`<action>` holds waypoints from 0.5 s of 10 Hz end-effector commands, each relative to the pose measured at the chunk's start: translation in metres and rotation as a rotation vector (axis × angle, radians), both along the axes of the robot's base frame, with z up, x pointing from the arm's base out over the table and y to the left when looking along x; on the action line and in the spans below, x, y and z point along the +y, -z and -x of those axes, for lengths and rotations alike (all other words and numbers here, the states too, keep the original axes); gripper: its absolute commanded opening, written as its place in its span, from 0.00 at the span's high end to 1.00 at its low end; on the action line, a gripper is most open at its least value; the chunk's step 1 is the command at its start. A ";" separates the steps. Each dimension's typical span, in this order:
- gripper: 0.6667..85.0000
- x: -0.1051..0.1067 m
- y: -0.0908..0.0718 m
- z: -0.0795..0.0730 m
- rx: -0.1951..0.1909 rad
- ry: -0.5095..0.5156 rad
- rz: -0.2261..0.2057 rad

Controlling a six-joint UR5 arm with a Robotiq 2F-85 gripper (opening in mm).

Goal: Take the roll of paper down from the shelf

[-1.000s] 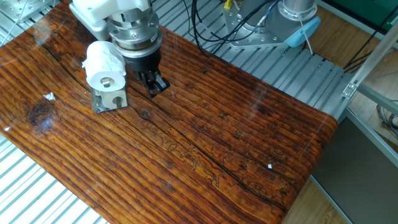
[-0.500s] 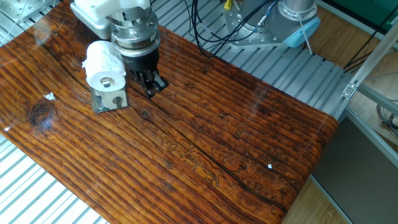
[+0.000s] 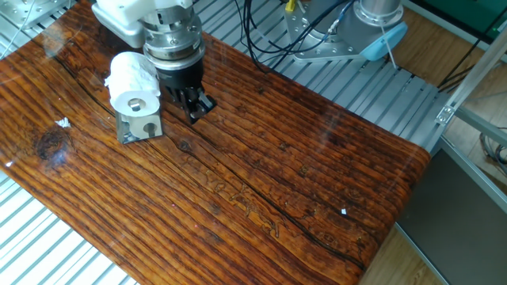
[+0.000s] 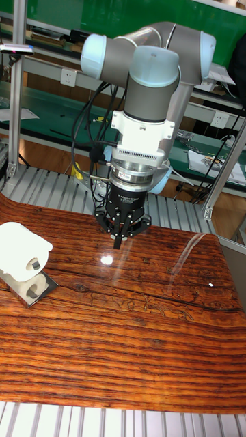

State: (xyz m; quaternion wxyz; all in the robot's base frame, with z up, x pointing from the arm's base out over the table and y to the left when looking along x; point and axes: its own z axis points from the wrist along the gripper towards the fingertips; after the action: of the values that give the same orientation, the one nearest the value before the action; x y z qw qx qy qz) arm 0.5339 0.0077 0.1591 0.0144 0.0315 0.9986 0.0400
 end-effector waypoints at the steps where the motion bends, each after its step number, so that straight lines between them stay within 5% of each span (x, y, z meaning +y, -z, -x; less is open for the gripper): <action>1: 0.68 0.005 0.002 0.003 0.001 -0.009 -0.032; 5: 0.67 0.006 0.006 0.005 0.000 -0.009 -0.040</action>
State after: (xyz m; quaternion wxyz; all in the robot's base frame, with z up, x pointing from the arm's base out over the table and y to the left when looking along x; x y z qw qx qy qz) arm 0.5294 0.0099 0.1546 0.0118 0.0258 0.9984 0.0488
